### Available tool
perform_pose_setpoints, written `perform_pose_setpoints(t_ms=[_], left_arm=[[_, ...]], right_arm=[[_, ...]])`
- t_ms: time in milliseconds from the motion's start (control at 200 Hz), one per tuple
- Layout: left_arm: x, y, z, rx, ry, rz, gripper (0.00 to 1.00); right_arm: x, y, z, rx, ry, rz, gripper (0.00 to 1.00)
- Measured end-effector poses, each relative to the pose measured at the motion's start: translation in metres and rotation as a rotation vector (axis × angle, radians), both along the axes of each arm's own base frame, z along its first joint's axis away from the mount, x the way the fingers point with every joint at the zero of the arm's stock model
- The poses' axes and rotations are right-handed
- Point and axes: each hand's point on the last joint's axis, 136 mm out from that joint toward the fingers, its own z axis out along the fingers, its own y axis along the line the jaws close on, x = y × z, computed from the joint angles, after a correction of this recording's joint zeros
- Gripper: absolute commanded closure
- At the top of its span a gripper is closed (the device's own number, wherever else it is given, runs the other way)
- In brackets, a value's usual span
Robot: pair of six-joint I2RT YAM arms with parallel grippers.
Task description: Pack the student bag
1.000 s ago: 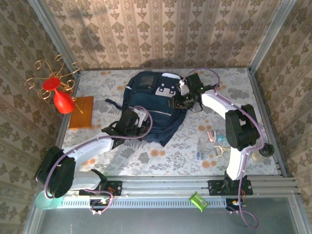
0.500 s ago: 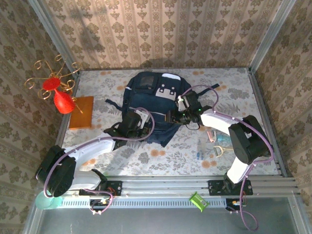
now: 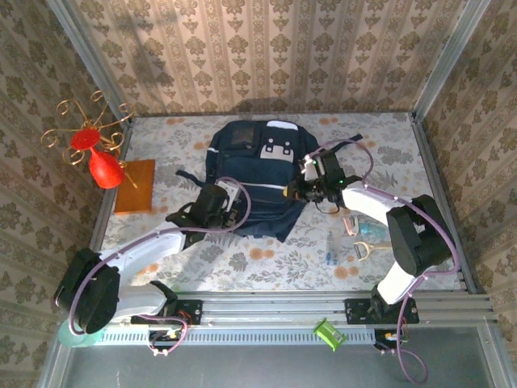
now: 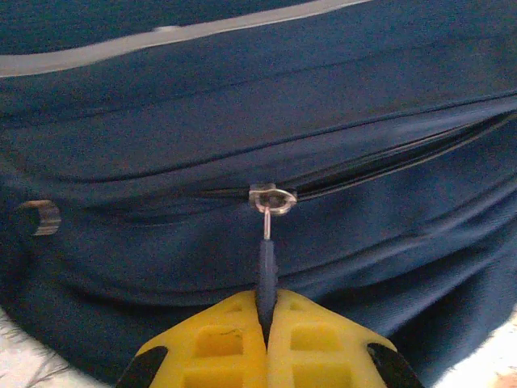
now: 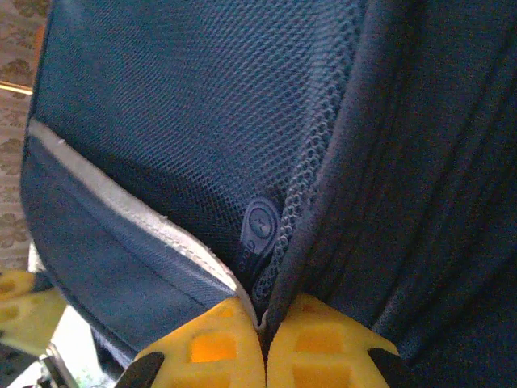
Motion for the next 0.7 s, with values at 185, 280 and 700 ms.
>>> perform_pose_setpoints(t_ms=[185,280,700], left_arm=[[0.016,0.026,-0.001,0.027,-0.007,0.072,1.00],[0.016,0.025,-0.001,0.021,-0.007,0.058,1.00],[-0.030,-0.040,0.004,-0.093,0.049,-0.137,1.00]], right_arm=[[0.013,-0.014,0.007,-0.072,0.010,0.064,1.00],[0.021,-0.013,0.009,-0.120,0.019,0.114,1.00],[0.040,-0.053,0.007,-0.276,0.029,0.018,0.47]])
